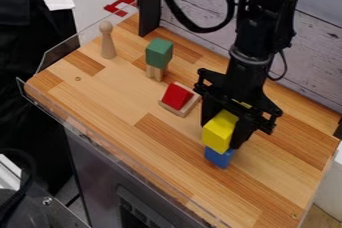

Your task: Remove the yellow block from the green cube to the blue block

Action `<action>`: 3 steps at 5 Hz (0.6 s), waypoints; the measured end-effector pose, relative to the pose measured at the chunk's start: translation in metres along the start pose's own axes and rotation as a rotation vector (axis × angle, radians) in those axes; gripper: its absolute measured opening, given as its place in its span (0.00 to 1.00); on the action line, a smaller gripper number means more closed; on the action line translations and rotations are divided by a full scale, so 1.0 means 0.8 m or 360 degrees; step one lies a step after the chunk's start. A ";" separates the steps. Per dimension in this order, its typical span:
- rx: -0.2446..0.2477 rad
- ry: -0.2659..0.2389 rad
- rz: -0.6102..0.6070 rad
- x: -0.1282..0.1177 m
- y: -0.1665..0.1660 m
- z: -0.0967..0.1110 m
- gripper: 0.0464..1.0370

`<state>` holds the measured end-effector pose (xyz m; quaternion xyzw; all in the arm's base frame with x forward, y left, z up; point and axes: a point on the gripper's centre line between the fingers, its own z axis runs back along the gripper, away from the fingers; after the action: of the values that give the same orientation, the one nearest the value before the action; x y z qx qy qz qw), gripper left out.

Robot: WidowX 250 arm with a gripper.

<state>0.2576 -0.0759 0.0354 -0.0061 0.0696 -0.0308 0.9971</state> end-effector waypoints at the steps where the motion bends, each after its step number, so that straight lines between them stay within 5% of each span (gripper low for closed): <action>1: 0.0019 0.0004 0.0039 -0.001 0.001 0.000 0.62; 2: 0.0041 0.0016 0.0157 -0.005 0.004 0.006 0.91; 3: 0.0035 -0.0067 0.0233 -0.002 0.010 0.044 0.96</action>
<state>0.2613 -0.0679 0.0707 0.0094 0.0484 0.0416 0.9979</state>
